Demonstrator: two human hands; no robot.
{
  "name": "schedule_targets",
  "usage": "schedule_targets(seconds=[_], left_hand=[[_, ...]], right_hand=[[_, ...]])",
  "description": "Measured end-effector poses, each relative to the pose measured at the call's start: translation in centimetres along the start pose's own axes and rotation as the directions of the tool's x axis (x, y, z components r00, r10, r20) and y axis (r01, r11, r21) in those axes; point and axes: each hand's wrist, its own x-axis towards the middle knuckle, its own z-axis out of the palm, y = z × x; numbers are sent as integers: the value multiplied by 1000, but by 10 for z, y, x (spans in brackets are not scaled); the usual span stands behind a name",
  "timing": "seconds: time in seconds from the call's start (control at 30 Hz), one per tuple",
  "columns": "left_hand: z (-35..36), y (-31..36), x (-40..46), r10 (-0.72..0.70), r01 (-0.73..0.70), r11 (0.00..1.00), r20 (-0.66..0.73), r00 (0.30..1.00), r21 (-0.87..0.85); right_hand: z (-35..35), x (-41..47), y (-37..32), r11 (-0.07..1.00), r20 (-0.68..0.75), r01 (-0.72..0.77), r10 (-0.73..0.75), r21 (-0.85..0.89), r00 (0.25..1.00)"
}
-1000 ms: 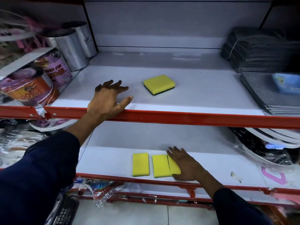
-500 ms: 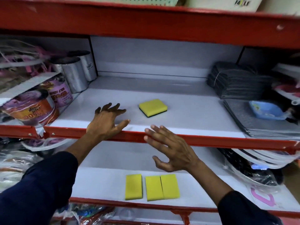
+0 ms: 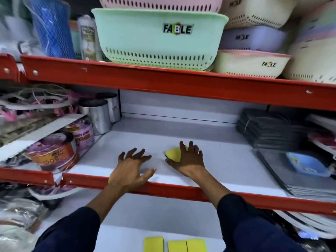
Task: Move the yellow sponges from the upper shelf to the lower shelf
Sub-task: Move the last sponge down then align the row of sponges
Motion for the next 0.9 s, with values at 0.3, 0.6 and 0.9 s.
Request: schedule_targets(seconds=[0.3, 0.6, 0.9], left_hand=[[-2, 2, -1, 17, -17, 999, 1, 1000, 47], [4, 59, -12, 151, -148, 987, -49, 987, 66], [29, 104, -16, 175, -168, 979, -51, 983, 116]], right_hand=[[-14, -5, 18, 994, -66, 85, -81, 66, 995], [-59, -104, 67, 817, -322, 572, -561, -68, 762], [-15, -179, 155, 644, -125, 751, -765, -148, 632]])
